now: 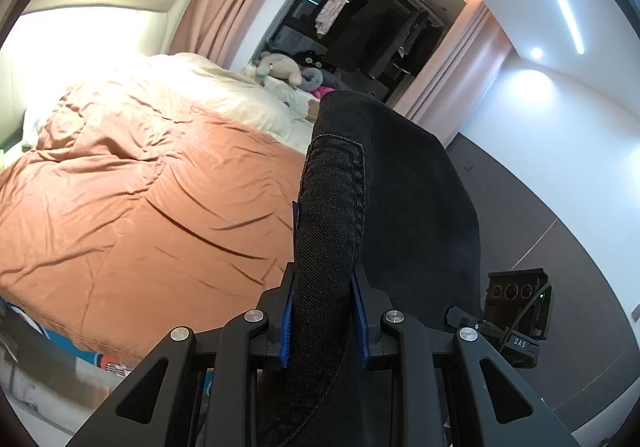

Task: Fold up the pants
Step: 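Lift the folded jeans off the bed with both tools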

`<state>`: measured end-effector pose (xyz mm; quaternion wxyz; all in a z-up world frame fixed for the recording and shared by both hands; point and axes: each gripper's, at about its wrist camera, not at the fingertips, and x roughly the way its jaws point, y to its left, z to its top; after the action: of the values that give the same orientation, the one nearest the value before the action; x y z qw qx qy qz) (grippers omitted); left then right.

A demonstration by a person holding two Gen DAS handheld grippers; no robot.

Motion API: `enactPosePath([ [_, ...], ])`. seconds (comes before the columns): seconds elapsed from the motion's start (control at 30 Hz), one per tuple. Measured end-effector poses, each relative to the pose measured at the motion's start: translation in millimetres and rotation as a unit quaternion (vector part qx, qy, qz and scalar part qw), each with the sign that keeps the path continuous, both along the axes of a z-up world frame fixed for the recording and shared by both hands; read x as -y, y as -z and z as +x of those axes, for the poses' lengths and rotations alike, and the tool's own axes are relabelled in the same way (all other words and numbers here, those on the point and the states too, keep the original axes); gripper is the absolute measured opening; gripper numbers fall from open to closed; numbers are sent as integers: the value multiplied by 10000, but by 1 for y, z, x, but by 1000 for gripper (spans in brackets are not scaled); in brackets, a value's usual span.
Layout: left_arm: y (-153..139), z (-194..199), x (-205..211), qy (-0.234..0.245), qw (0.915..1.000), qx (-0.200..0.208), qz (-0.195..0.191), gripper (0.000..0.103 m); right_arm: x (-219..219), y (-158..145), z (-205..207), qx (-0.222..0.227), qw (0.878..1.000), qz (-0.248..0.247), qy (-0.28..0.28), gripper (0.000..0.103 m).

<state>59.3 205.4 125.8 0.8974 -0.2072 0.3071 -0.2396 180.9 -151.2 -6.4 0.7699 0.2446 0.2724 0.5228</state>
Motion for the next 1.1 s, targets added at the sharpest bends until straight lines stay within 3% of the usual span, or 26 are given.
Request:
enactPosePath([
  [0.4,7,23,-69,-422,9990,86,-149,25,-78,0,50,3,9994,-286,-182,23],
  [0.87,74,91,-178,-1013,9925,-344,-597,24,-221,26,151,-308,9949,-752,-598,23],
  [1.1,101,124,-231,-1318,9877,-511,-669,24,-280,24,181,-416,9921,-922,-741,23],
])
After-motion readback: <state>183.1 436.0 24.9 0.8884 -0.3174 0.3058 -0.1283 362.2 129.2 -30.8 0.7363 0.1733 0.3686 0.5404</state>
